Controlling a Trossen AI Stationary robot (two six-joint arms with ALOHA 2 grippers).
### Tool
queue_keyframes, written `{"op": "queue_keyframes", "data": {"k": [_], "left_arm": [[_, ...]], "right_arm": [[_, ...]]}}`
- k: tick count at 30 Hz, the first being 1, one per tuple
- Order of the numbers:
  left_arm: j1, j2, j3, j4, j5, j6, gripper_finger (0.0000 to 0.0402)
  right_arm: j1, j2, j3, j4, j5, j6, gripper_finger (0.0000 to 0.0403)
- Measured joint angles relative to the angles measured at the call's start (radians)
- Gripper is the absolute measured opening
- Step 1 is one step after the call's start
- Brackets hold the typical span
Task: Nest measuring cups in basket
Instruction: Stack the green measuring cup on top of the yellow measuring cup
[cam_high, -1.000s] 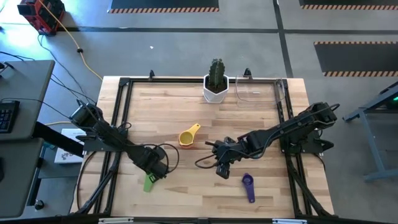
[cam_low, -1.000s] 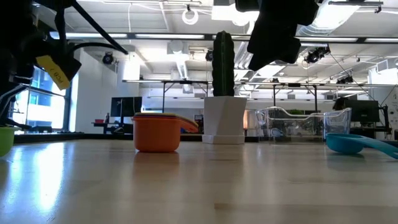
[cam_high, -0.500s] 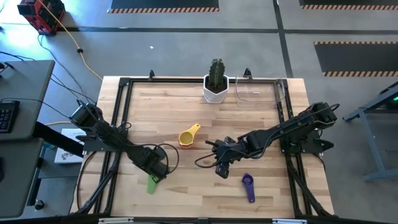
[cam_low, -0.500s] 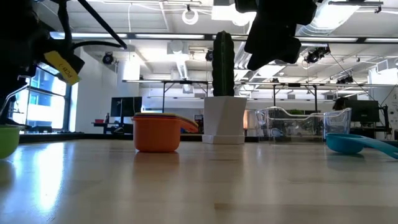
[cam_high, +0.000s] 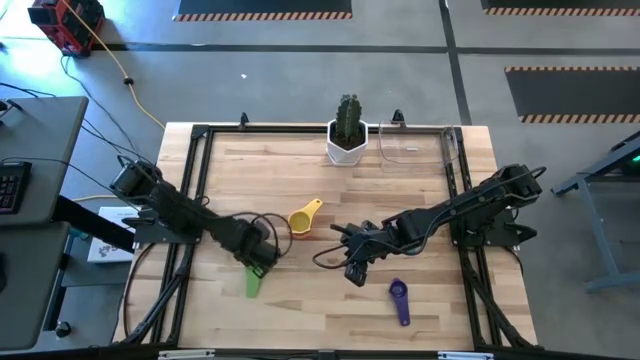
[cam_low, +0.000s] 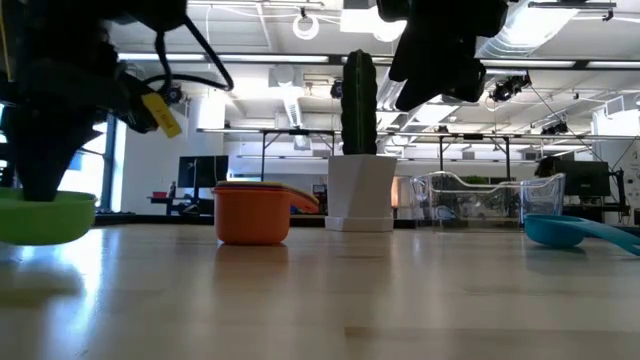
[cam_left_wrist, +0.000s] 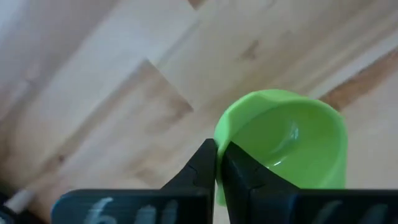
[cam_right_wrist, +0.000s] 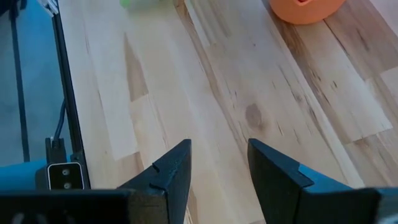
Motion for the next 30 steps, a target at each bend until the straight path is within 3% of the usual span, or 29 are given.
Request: {"op": "queue_keyframes", "data": {"k": [30], "left_arm": [[0.460,-0.013,0.000,-0.032,0.008,0.596,0.0004]], "right_arm": [[0.014,0.000,0.000,0.002,-0.004,0.046,0.0149]]}}
